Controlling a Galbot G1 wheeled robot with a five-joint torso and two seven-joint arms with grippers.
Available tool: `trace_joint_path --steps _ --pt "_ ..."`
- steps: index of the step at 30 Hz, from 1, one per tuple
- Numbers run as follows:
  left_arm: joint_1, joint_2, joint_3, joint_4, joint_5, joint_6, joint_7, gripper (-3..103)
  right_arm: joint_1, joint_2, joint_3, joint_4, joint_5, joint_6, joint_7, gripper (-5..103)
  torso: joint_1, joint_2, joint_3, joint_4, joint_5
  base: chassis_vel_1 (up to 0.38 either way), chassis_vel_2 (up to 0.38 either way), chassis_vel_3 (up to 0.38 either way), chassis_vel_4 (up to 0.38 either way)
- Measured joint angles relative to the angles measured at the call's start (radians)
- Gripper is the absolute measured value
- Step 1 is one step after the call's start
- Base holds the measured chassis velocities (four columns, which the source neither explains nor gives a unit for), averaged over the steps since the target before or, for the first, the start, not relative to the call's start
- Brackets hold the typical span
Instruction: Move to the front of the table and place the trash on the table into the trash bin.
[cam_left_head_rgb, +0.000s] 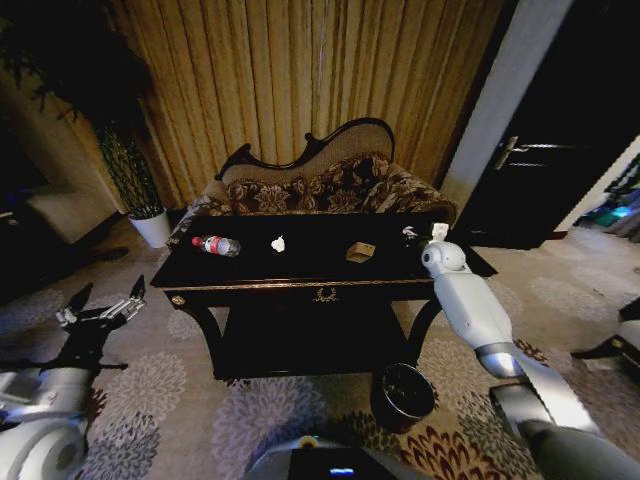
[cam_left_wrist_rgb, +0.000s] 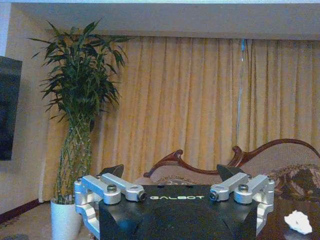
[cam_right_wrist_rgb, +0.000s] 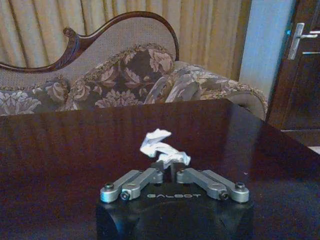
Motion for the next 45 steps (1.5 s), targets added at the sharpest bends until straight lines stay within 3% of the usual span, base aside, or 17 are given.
trace_joint_path --steps 3,4,6,21,25,27,28,30,34,36,38,40,45 --pt "0.000 0.000 0.000 0.000 0.000 0.000 0.000 100 -0.001 -0.002 0.002 0.002 0.002 0.000 0.000 8 0.000 0.000 0.000 0.0000 0.0000 0.000 0.000 0.000 0.000" --pt "0.000 0.000 0.000 0.000 0.000 0.000 0.000 100 -0.003 -0.004 0.002 0.005 0.004 0.001 0.000 1 0.000 0.000 0.000 0.0001 0.0000 0.000 0.000 0.000 0.000" --pt "0.000 -0.001 -0.001 -0.001 0.000 0.000 0.000 100 -0.006 -0.007 0.004 0.008 0.006 0.001 0.000 0 0.000 0.000 0.000 0.0000 0.0000 0.000 0.000 0.000 0.000" --pt "0.001 -0.001 -0.002 -0.002 0.000 0.000 0.001 100 -0.024 -0.027 0.014 0.053 0.029 0.004 -0.009 0 0.000 0.000 0.000 0.0001 0.0000 0.000 0.000 0.000 0.000" --pt "0.000 -0.001 0.001 -0.002 0.000 0.000 0.001 100 -0.018 -0.027 0.014 0.050 0.029 0.008 -0.023 10 0.000 0.000 0.000 0.0000 0.0000 0.000 0.000 0.000 0.000" --pt "0.000 -0.003 0.003 -0.001 0.001 0.000 0.002 100 -0.009 -0.025 0.012 0.033 0.028 0.014 -0.027 21 0.000 0.000 0.000 0.0000 0.0000 0.000 0.000 0.000 0.000" --pt "0.001 -0.003 0.003 0.001 0.002 0.000 0.002 100 0.000 -0.021 0.009 0.017 0.027 0.018 -0.028 32 0.000 0.000 0.000 0.0000 0.0000 0.000 0.000 0.000 0.000" --pt "0.001 -0.003 0.003 0.001 0.002 0.000 0.002 100 0.004 -0.020 0.007 0.010 0.027 0.020 -0.028 32 0.000 0.000 0.000 0.0001 0.0000 0.000 0.000 0.000 0.000" --pt "0.001 -0.003 0.002 0.004 0.002 0.000 0.003 100 0.022 -0.014 -0.001 -0.019 0.024 0.026 -0.030 43 0.000 0.000 0.000 0.0001 0.0000 0.000 0.000 0.000 0.000" --pt "0.000 -0.003 0.002 0.007 0.001 0.000 0.003 100 0.040 -0.007 -0.006 -0.047 0.018 0.032 -0.031 59 0.000 0.000 0.000 0.0002 0.0000 0.000 0.000 0.000 0.000" --pt "0.000 -0.003 0.002 0.007 0.001 0.000 0.003 100 0.045 -0.007 -0.006 -0.052 0.015 0.033 -0.032 59 0.000 0.000 0.000 0.0002 0.0000 0.000 0.000 0.000 0.000" --pt "0.000 -0.003 0.002 0.010 0.001 0.000 0.003 100 0.053 -0.009 -0.006 -0.055 0.010 0.034 -0.032 76 0.000 0.000 0.000 0.0001 0.0000 0.000 0.000 0.000 0.000" --pt "-0.002 -0.004 0.006 0.013 0.001 -0.001 0.004 100 0.049 -0.021 -0.003 -0.028 0.008 0.034 -0.032 86 0.000 0.000 0.000 0.0001 -0.0002 0.000 0.000 0.000 0.000"
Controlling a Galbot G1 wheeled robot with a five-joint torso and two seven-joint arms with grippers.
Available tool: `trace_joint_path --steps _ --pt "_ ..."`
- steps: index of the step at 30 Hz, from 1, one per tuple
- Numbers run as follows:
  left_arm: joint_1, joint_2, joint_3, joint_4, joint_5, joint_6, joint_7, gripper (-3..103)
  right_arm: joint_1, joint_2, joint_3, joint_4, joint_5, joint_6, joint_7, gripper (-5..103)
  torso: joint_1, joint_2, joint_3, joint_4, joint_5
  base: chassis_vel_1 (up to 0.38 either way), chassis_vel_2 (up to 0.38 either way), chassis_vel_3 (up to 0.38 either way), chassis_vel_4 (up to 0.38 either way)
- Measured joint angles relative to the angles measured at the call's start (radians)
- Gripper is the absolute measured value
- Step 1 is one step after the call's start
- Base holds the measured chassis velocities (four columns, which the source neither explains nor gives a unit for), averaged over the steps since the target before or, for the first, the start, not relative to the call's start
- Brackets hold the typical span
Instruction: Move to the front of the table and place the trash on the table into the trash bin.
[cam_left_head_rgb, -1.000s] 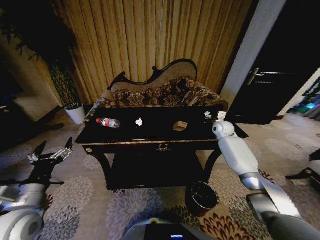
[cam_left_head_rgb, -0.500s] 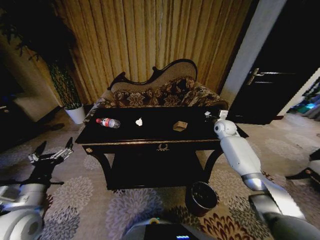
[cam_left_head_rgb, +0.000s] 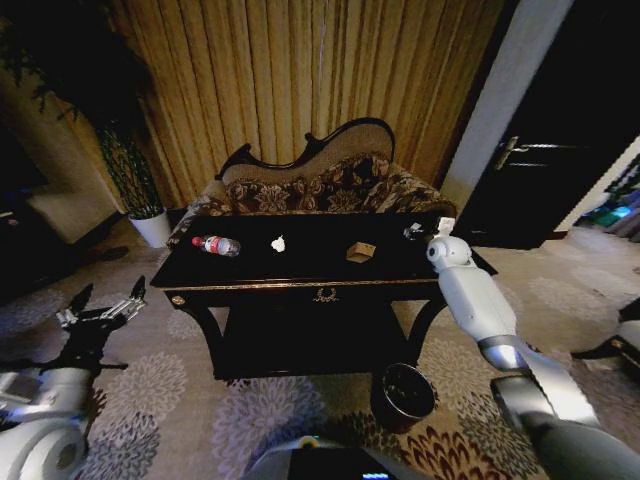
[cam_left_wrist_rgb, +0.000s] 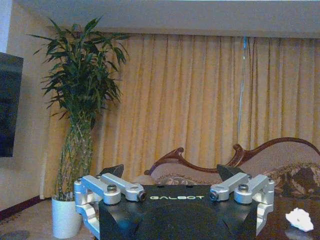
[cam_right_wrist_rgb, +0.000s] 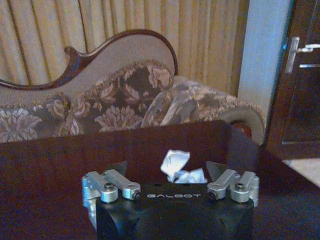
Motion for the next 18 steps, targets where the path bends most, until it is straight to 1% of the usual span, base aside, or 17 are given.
trace_joint_path --steps 1,2,3,6,14,18 --pt "-0.001 0.000 0.003 0.002 0.000 0.000 0.001 100 -0.007 -0.005 0.002 0.014 0.000 0.000 0.000 86 0.000 0.000 0.000 0.0000 0.0000 0.000 0.000 0.000 0.000" --pt "-0.002 -0.001 0.006 0.003 0.001 0.000 0.002 100 -0.012 -0.007 0.003 0.021 0.000 -0.001 0.000 96 0.000 0.000 0.000 -0.0001 0.0002 0.000 0.000 0.000 0.000" --pt "-0.002 -0.002 0.009 0.004 0.001 0.000 0.003 100 -0.016 -0.009 0.005 0.026 0.000 -0.001 0.000 99 0.000 0.000 0.000 -0.0001 0.0001 0.000 0.000 0.000 0.000" --pt "-0.002 -0.002 0.011 0.005 0.002 0.000 0.003 100 -0.018 -0.009 0.006 0.024 -0.001 -0.002 0.000 100 0.000 0.000 0.000 -0.0002 0.0001 0.000 0.000 0.000 0.000" --pt "-0.001 0.001 0.004 0.009 0.002 -0.004 0.006 100 0.018 0.015 0.000 -0.097 -0.011 0.006 -0.011 100 0.000 0.000 0.000 0.0000 0.0003 0.000 0.000 0.000 0.000" --pt "-0.001 0.001 0.001 0.010 0.002 -0.006 0.007 100 0.037 0.020 -0.006 -0.120 -0.018 0.011 -0.015 100 0.000 0.000 0.000 0.0000 0.0002 0.000 0.000 0.000 0.000"
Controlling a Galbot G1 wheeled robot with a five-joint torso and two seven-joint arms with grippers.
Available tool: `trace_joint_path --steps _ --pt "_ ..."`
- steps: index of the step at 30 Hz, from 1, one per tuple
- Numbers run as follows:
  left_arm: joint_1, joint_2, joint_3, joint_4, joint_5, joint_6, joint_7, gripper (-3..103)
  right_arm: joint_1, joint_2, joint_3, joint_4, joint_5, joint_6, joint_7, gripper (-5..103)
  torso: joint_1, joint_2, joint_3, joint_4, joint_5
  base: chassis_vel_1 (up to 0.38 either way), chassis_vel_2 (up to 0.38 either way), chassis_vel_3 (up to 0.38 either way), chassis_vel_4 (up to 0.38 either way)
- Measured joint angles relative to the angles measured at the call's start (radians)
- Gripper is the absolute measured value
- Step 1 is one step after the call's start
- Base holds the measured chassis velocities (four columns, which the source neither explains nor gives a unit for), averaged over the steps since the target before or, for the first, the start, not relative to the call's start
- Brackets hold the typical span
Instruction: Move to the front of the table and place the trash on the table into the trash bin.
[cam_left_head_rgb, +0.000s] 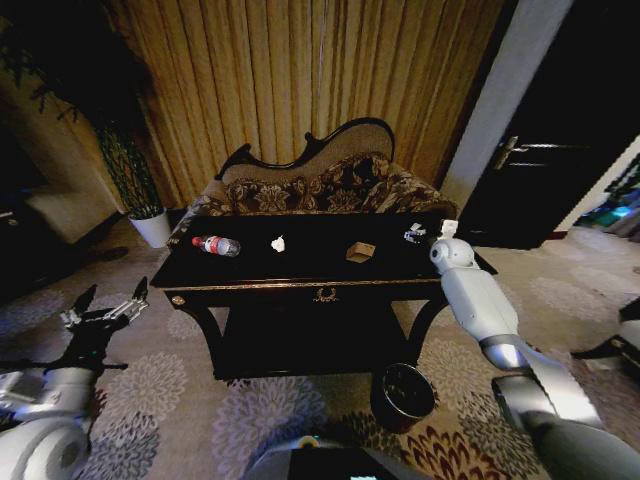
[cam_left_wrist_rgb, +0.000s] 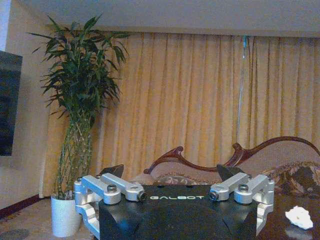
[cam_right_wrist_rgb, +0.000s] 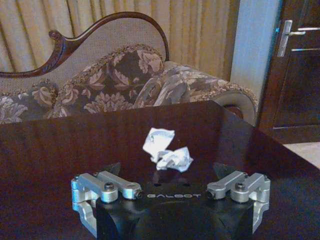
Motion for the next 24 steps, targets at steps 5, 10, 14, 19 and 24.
trace_joint_path --steps 5,10,14,19,24 --pt "0.000 0.000 -0.001 0.002 -0.001 -0.002 0.000 100 0.020 0.003 -0.012 -0.015 -0.002 0.004 -0.002 100 0.000 0.000 0.000 0.0000 -0.0001 0.000 0.000 0.000 0.000" --pt "-0.002 0.006 -0.002 0.005 -0.002 -0.004 0.001 100 0.032 0.008 -0.024 -0.030 -0.006 0.011 -0.005 100 0.000 0.000 0.000 0.0000 -0.0001 0.000 0.000 0.000 0.000" --pt "-0.002 0.007 -0.004 0.005 -0.003 -0.005 0.001 100 0.036 0.012 -0.027 -0.039 -0.012 0.017 -0.006 100 0.000 0.000 0.000 -0.0001 -0.0001 0.000 0.000 0.000 0.000" --pt "-0.001 0.007 -0.008 0.009 -0.004 -0.012 0.001 100 0.038 0.015 -0.031 -0.047 -0.026 0.027 -0.007 79 0.000 0.000 0.000 -0.0001 0.0000 0.000 0.000 0.000 0.000" --pt "0.001 0.007 -0.018 0.010 -0.009 -0.015 0.003 100 0.036 0.015 -0.034 -0.047 -0.037 0.034 -0.007 63 0.000 0.000 0.000 0.0000 -0.0001 0.000 0.000 0.000 0.000"
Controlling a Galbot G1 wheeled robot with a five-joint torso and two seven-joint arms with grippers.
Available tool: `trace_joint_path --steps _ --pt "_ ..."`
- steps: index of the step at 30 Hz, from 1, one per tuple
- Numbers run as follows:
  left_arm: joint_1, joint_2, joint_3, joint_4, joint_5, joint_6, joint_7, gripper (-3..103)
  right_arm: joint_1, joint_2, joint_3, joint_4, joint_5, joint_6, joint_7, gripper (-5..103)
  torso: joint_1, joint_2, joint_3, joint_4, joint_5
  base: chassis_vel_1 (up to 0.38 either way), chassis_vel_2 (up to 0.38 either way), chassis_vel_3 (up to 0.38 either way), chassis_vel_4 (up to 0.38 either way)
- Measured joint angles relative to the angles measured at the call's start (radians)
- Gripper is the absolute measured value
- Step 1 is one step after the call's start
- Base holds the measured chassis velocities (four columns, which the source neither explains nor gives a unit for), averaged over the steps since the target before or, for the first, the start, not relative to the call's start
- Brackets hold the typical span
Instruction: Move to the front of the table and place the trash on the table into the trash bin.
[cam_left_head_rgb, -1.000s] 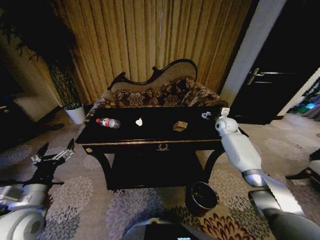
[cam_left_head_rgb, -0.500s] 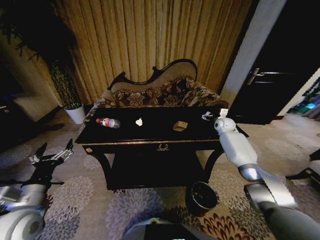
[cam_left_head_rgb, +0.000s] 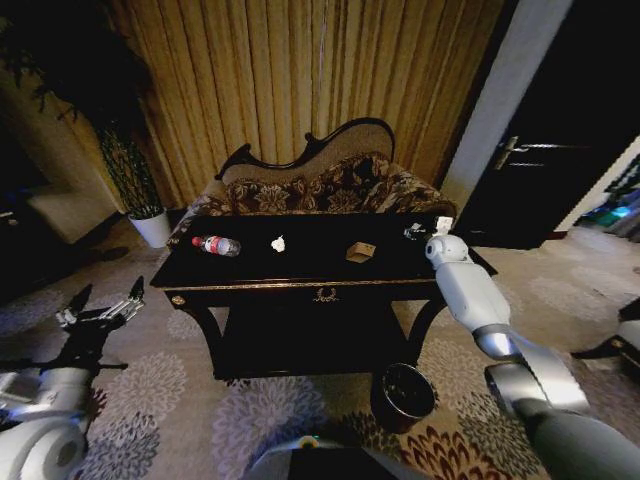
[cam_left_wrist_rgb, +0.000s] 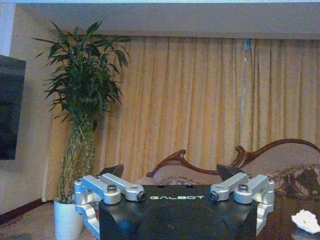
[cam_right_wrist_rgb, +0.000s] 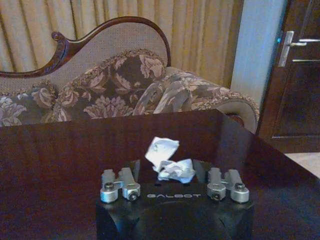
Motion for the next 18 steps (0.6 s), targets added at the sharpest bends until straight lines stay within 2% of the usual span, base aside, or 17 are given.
trace_joint_path --steps 2,3,5,6,8,9,12,13,15,18 --pt "0.002 0.000 -0.005 0.000 -0.003 -0.002 0.001 100 -0.004 -0.001 0.000 0.001 -0.004 0.002 0.000 52 0.000 0.000 0.000 -0.0001 0.0001 0.000 0.000 0.000 0.000" --pt "0.002 0.000 -0.005 0.000 -0.003 -0.002 0.001 100 -0.004 -0.001 0.000 0.001 -0.004 0.002 0.000 52 0.000 0.000 0.000 -0.0001 0.0001 0.000 0.000 0.000 0.000" --pt "0.002 0.000 -0.006 0.000 -0.004 -0.003 0.002 100 -0.007 -0.003 0.002 0.003 -0.006 0.006 0.000 41 0.000 0.000 0.000 -0.0001 0.0001 0.000 0.000 0.000 0.000" --pt "0.002 0.000 -0.006 0.000 -0.004 -0.003 0.002 100 -0.007 -0.003 0.002 0.003 -0.006 0.006 0.000 41 0.000 0.000 0.000 -0.0001 0.0001 0.000 0.000 0.000 0.000" --pt "0.002 0.000 -0.006 0.000 -0.004 -0.003 0.003 100 -0.011 -0.005 0.003 0.006 -0.007 0.009 0.000 30 0.000 0.000 0.000 -0.0001 0.0000 0.000 0.000 0.000 0.000" --pt "0.002 0.000 -0.006 0.000 -0.004 -0.003 0.003 100 -0.011 -0.005 0.003 0.006 -0.007 0.009 0.000 30 0.000 0.000 0.000 -0.0001 0.0000 0.000 0.000 0.000 0.000" --pt "0.002 0.000 -0.007 -0.001 -0.004 -0.004 0.003 100 -0.018 -0.008 0.007 0.013 -0.007 0.009 0.000 14 0.000 0.000 0.000 -0.0001 0.0000 0.000 0.000 0.000 0.000" --pt "0.002 0.000 -0.007 -0.001 -0.004 -0.004 0.003 100 -0.018 -0.008 0.007 0.013 -0.007 0.009 0.000 14 0.000 0.000 0.000 -0.0001 0.0000 0.000 0.000 0.000 0.000" --pt "0.002 0.000 -0.007 -0.002 -0.004 -0.005 0.004 100 -0.023 -0.010 0.008 0.020 -0.005 0.010 0.000 4 0.000 0.000 0.000 -0.0001 0.0000 0.000 0.000 0.000 0.000" --pt "0.002 -0.001 -0.007 -0.002 -0.004 -0.005 0.004 100 -0.027 -0.012 0.009 0.024 -0.003 0.013 0.001 1 0.000 0.000 0.000 -0.0001 0.0001 0.000 0.000 0.000 0.000"
